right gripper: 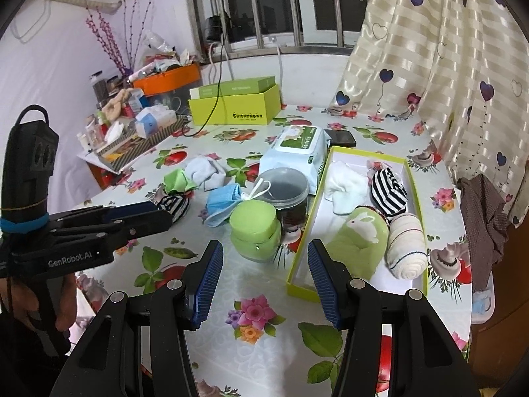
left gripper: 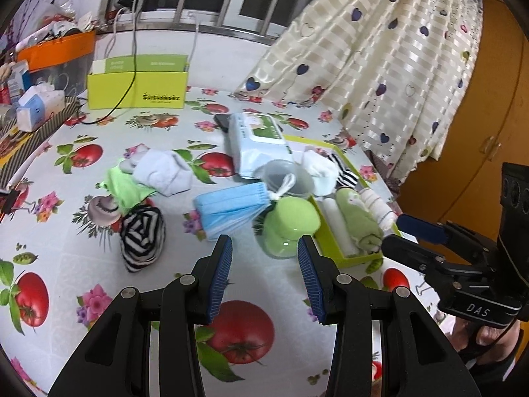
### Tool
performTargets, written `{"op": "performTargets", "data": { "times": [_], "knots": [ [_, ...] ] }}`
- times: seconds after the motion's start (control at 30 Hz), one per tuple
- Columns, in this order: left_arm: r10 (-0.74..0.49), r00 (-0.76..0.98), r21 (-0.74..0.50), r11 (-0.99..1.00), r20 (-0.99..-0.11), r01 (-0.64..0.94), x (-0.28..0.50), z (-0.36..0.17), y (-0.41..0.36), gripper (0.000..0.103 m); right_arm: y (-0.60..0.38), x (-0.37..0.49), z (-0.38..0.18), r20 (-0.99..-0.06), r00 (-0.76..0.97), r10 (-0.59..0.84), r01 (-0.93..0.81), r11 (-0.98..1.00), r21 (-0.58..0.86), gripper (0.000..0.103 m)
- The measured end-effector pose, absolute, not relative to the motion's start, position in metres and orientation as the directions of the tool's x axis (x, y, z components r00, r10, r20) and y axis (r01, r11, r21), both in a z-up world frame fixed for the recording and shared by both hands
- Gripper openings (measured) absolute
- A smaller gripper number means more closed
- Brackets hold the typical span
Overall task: Organize soft objects
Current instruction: 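Move the left gripper to the striped sock while the right approaches the blue face mask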
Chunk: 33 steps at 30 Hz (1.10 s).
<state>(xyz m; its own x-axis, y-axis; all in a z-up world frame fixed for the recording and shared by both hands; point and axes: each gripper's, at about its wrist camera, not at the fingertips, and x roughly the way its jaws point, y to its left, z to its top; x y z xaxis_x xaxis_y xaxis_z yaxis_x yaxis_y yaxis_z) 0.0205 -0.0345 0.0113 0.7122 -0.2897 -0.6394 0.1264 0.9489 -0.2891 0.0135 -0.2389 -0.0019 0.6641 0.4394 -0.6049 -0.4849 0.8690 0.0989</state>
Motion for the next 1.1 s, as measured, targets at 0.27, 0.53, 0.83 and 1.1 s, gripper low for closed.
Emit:
{"op": "performTargets", "data": {
  "times": [0.27, 0.53, 0.83, 1.1],
  "knots": [
    [-0.239, 0.718, -0.287, 0.956, -0.654, 0.057, 0.024, 0.004, -0.012, 0.043, -0.229, 0.018, -0.004, -0.609, 0.649, 0.456, -0.509, 0.855, 0.098, 0.053],
    [-0.183, 0.708, -0.28, 0.96, -0.682, -0.021, 0.033, -0.008, 0.011, 0.043, -0.215, 0.026, -0.006, -0.616, 0.629, 0.474, -0.538, 0.837, 0.095, 0.053],
    [-0.141, 0.694, -0.28, 0.956, -0.706, -0.091, 0.046, -0.025, 0.036, 0.043, -0.201, 0.037, -0.011, -0.632, 0.603, 0.487, -0.567, 0.819, 0.091, 0.053],
    [-0.11, 0.668, -0.264, 0.955, -0.736, -0.134, 0.061, -0.044, 0.048, 0.043, -0.185, 0.05, -0.013, -0.646, 0.586, 0.489, -0.593, 0.802, 0.068, 0.054]
  ]
}}
